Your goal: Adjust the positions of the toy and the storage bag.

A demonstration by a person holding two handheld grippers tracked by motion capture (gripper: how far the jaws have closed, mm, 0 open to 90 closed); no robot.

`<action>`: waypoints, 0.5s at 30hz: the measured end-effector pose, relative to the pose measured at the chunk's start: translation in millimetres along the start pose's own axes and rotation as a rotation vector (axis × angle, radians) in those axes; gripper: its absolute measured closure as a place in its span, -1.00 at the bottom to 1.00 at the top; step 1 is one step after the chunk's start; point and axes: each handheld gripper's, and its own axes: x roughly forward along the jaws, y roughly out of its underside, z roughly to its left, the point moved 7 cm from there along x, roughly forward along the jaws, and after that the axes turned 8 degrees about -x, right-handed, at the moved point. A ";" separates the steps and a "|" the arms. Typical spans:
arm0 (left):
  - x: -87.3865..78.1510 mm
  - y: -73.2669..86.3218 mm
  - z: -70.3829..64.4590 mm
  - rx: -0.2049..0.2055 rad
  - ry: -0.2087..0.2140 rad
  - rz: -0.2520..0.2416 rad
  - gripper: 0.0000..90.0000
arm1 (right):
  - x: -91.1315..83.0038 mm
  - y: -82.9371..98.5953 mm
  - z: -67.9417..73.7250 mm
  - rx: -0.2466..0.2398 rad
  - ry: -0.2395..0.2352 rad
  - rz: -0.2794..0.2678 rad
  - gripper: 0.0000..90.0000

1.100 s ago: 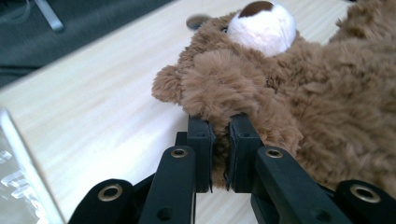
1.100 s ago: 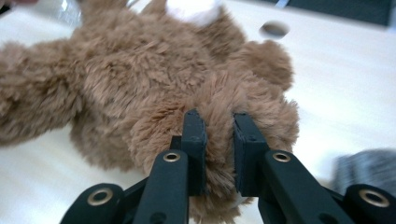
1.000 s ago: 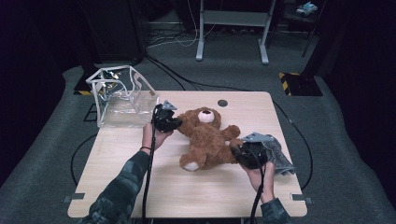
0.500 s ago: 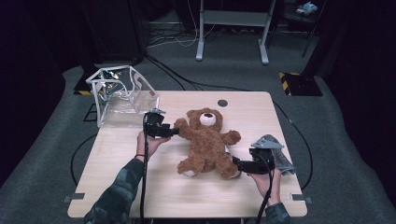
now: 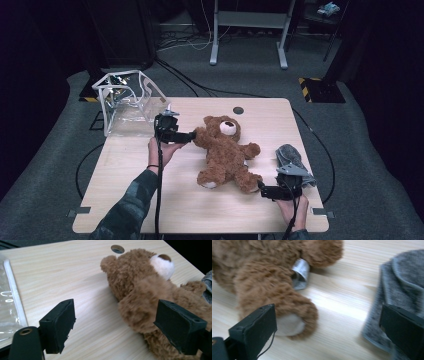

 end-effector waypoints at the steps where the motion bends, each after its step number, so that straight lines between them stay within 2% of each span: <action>1: -1.9 -3.0 -4.1 0.005 0.001 0.004 -0.66 | -1.1 1.6 -1.1 -0.005 0.007 -0.003 -1.00; 5: -3.6 -12.5 -16.2 0.014 -0.015 -0.010 -0.70 | -6.1 11.0 -6.3 -0.012 0.060 -0.009 -1.00; 8: -3.3 -19.8 -28.4 0.008 -0.020 -0.015 -0.76 | -5.2 18.9 -9.1 -0.008 0.065 -0.001 -1.00; 11: 0.5 -25.9 -41.1 0.022 -0.027 -0.007 -0.81 | 1.0 27.2 -12.3 -0.006 0.063 0.023 -1.00; 15: 9.5 -31.1 -62.8 0.021 -0.016 0.035 -0.93 | 8.9 34.9 -14.7 -0.002 0.065 0.042 -1.00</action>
